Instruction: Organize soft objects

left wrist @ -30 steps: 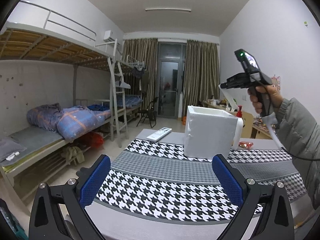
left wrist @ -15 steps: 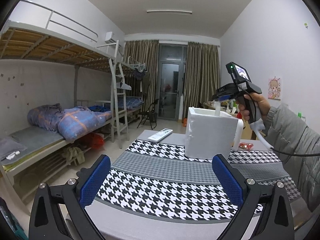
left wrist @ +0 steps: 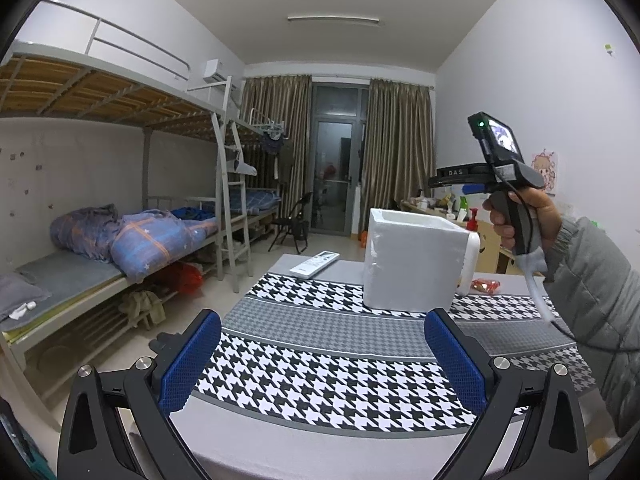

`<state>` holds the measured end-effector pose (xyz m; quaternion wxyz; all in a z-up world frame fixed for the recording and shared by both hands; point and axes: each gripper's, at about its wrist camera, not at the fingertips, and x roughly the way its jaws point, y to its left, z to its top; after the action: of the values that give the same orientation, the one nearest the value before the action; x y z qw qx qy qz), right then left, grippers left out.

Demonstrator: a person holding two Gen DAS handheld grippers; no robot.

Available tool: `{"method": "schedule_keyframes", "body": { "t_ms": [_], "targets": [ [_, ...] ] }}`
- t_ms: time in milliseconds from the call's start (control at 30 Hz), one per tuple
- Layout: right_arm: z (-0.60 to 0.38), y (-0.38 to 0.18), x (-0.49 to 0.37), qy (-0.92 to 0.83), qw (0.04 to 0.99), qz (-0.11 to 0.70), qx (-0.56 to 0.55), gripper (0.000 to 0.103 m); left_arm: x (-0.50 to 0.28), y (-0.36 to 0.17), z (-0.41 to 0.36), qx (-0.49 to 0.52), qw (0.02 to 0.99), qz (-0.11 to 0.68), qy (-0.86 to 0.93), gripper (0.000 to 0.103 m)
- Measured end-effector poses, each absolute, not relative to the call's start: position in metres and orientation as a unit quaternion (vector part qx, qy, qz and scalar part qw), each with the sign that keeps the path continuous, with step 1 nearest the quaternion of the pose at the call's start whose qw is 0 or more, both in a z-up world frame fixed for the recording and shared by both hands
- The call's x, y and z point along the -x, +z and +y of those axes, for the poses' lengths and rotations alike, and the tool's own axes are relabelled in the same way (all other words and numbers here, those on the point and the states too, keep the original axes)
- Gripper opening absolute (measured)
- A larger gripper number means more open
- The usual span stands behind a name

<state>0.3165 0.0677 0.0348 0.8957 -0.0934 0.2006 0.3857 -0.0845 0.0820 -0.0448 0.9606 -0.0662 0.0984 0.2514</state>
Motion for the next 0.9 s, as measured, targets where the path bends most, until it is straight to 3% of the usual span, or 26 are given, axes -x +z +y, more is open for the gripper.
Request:
{"method": "schedule_keyframes", "body": {
  "t_ms": [400,900],
  "targets": [
    [0.016,0.032,-0.253,0.373,0.912,0.155,0.068,0.100,0.092,-0.043,0.066,0.062,0.963,0.101,0.241,0.102],
    [-0.045,0.009,-0.147,0.372,0.922,0.091,0.051,0.102,0.102,-0.041,0.049,0.064,0.967,0.085,0.231,0.102]
  ]
}}
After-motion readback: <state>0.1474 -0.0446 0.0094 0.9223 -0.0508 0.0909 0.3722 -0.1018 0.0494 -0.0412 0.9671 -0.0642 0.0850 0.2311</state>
